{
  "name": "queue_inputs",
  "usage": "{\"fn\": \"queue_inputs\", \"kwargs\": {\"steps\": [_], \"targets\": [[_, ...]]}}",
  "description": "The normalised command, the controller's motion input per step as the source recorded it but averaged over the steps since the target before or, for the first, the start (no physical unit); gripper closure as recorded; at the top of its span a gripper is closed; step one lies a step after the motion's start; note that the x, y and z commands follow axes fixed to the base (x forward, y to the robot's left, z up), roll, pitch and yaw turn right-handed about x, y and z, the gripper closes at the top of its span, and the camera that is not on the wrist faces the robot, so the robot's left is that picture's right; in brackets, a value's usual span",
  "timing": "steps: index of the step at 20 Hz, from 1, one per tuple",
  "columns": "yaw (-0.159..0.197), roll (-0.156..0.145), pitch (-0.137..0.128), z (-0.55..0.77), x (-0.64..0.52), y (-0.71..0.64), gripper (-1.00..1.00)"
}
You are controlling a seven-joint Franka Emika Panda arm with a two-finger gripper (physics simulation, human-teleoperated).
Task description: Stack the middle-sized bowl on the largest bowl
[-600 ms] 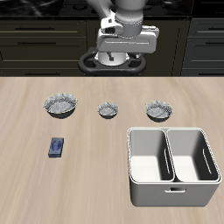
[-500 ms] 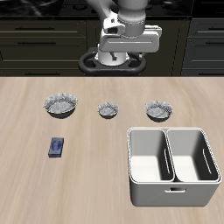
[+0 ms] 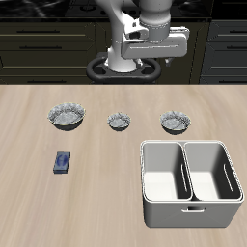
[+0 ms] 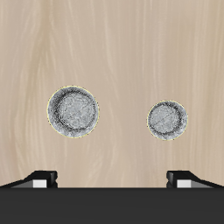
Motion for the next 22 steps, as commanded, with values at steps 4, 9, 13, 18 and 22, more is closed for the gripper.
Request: {"fn": "queue_inputs", "kwargs": {"steps": [4,9,13,18,22], "targets": [[-0.002,0.007,0.007,-0.05,0.09,0.24,-1.00],[0.004,0.029,-0.021,0.04,0.08,0.32,-1.00],[0.004,-0.005,-0.009,0.01,0.11,0.14,-1.00],[-0.008,-0.020,-0.015,0.01,0.13,0.00,-1.00],[-0.028,-0.050,-0.005,-0.08,0.11,0.02,-1.00]]}}
